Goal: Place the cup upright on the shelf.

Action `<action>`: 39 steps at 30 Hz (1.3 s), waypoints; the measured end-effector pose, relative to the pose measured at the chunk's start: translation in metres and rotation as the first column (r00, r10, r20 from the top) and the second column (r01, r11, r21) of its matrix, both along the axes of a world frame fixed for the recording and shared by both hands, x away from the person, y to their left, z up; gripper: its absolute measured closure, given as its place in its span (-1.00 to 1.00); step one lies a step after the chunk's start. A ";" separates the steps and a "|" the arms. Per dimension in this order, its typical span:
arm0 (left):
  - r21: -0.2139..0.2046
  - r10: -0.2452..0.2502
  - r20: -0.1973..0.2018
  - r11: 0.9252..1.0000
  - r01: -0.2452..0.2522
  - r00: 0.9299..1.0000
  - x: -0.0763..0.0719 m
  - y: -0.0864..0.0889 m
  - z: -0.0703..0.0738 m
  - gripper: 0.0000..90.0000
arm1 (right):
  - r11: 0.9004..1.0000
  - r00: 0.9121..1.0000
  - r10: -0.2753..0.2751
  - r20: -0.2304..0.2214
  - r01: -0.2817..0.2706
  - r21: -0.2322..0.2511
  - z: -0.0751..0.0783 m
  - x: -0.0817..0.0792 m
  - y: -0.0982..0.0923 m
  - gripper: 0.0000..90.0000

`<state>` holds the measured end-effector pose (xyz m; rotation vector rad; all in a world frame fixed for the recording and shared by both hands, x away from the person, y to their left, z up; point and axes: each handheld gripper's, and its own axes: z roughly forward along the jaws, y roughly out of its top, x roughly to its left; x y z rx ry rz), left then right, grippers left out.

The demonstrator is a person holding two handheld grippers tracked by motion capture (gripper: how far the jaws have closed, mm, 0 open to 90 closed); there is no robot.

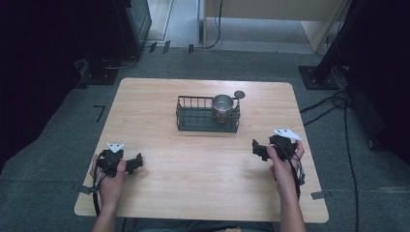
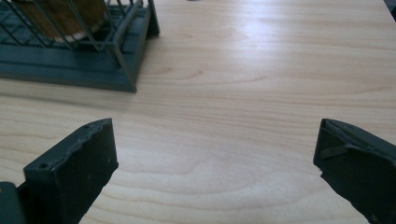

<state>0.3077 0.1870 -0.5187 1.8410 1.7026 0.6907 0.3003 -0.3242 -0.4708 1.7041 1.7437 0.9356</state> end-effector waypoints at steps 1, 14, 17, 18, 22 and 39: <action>0.000 0.000 0.000 1.000 0.000 1.000 0.000 0.000 0.000 -1.00 | 1.000 1.000 0.000 0.000 0.000 0.000 0.000 0.000 0.000 -1.00; -0.001 0.000 0.001 1.000 0.000 1.000 0.000 0.000 0.000 -1.00 | 0.999 0.998 -0.053 -0.021 0.053 0.004 -0.020 -0.023 -0.023 -1.00; 0.000 0.000 0.001 1.000 0.000 1.000 0.000 0.000 0.000 -1.00 | 0.997 0.997 -0.071 -0.027 0.071 0.004 -0.024 -0.031 -0.031 -1.00; 0.000 0.000 0.001 1.000 0.000 1.000 0.000 0.000 0.000 -1.00 | 0.997 0.997 -0.077 -0.030 0.077 0.001 -0.024 -0.033 -0.034 -1.00; 0.000 0.000 0.001 1.000 0.000 1.000 0.000 0.000 0.000 -1.00 | 0.996 0.995 -0.092 -0.029 0.092 -0.001 -0.025 -0.039 -0.041 -1.00; 0.000 0.000 0.000 1.000 0.000 1.000 0.000 0.000 0.000 -1.00 | 0.988 0.986 -0.153 -0.060 0.153 -0.017 -0.042 -0.079 -0.077 -1.00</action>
